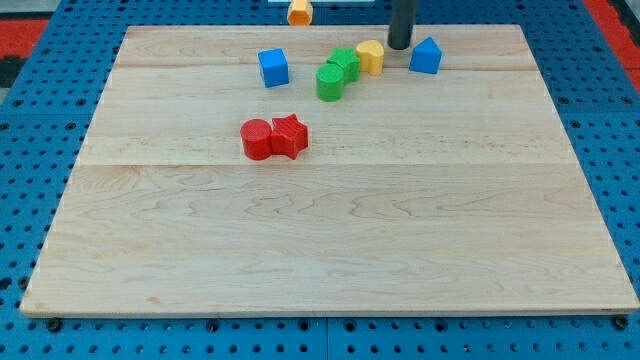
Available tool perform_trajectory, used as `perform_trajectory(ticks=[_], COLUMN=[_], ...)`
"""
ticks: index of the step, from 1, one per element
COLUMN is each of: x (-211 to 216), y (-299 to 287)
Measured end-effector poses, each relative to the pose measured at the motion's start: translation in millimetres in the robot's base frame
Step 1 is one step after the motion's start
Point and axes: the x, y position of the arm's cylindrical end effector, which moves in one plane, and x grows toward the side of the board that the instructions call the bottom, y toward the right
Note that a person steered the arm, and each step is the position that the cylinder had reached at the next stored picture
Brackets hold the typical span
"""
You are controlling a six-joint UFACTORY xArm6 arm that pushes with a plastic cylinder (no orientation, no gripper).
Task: Move the heart to the top center
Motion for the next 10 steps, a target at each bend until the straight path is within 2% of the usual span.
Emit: perform_trajectory(ticks=[7, 8, 9, 10], x=[-7, -7, -8, 19], y=[-1, 23, 100, 150])
